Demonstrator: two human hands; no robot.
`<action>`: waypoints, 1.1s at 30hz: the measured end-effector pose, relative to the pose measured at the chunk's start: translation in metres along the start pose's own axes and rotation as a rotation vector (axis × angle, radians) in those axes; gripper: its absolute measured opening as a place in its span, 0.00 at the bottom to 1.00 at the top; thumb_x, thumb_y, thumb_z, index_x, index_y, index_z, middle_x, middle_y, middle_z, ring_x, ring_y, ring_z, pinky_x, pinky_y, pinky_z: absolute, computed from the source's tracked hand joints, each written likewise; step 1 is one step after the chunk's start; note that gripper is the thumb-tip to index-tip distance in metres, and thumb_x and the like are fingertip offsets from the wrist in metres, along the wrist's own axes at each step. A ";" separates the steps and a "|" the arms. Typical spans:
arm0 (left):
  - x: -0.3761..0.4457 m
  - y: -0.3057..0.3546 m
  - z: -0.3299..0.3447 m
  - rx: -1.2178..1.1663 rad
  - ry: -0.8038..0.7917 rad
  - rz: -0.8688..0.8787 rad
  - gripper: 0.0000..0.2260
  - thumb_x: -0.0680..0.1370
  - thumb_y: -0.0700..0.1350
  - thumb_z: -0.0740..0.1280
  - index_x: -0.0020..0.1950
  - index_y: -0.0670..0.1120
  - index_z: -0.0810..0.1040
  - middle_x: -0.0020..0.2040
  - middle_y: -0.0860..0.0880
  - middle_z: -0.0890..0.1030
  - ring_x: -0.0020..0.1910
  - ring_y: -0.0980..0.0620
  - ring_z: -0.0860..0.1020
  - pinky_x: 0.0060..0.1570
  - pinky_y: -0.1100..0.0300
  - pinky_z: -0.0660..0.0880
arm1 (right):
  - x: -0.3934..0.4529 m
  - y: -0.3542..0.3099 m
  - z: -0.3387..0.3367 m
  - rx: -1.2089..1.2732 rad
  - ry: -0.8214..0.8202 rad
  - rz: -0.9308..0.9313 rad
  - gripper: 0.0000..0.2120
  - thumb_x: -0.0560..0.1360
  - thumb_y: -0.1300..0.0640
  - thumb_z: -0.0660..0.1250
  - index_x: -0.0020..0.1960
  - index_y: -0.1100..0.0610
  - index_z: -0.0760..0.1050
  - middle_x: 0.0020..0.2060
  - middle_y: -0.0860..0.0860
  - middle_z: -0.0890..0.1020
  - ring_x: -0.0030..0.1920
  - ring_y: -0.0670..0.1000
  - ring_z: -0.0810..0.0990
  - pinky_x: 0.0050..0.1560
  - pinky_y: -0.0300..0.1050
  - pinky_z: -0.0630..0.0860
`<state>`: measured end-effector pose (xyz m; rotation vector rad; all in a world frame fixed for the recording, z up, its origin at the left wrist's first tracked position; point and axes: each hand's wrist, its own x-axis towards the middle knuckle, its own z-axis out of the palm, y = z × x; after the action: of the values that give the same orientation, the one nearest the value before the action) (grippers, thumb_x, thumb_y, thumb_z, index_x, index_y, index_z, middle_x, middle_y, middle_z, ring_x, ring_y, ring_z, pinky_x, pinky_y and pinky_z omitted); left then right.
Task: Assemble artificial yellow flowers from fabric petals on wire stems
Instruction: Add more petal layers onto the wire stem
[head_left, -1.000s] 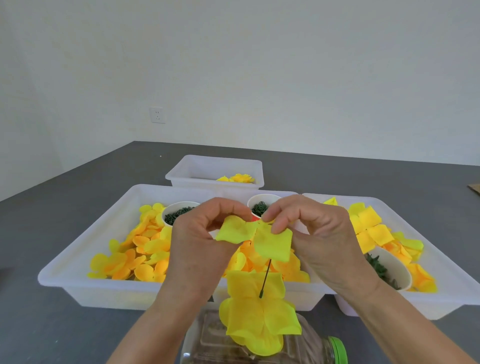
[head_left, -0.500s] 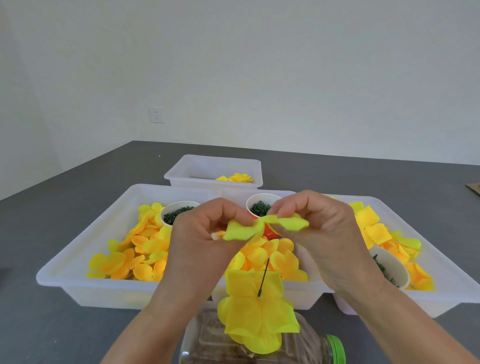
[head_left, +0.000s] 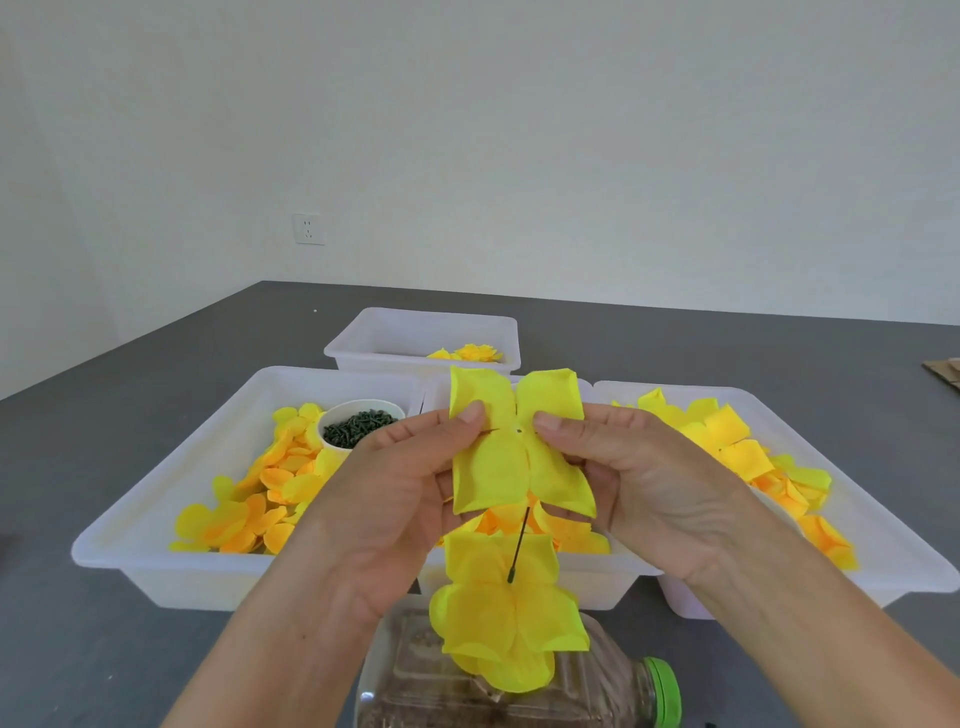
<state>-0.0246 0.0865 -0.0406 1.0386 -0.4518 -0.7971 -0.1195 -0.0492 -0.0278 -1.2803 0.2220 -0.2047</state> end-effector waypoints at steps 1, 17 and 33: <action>-0.001 0.000 0.001 -0.027 -0.017 -0.028 0.10 0.64 0.47 0.69 0.42 0.44 0.85 0.44 0.44 0.85 0.38 0.49 0.83 0.37 0.57 0.80 | -0.001 0.000 0.000 0.004 -0.007 0.005 0.11 0.63 0.56 0.70 0.43 0.56 0.85 0.41 0.53 0.86 0.38 0.49 0.84 0.37 0.43 0.81; 0.007 0.006 0.009 0.073 0.005 -0.045 0.09 0.62 0.43 0.70 0.40 0.43 0.79 0.34 0.47 0.83 0.30 0.53 0.80 0.29 0.63 0.77 | 0.002 -0.013 0.001 -0.011 0.026 0.056 0.08 0.60 0.61 0.69 0.39 0.58 0.82 0.35 0.53 0.84 0.32 0.49 0.83 0.31 0.40 0.79; 0.000 -0.017 -0.004 0.224 0.010 -0.186 0.11 0.57 0.44 0.74 0.37 0.44 0.83 0.35 0.46 0.82 0.28 0.54 0.78 0.24 0.64 0.74 | -0.003 0.005 -0.011 -0.195 0.039 0.286 0.16 0.58 0.57 0.71 0.46 0.55 0.79 0.37 0.51 0.84 0.32 0.48 0.82 0.28 0.38 0.76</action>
<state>-0.0280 0.0846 -0.0574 1.3060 -0.4468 -0.9204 -0.1248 -0.0568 -0.0356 -1.4218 0.4633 0.0383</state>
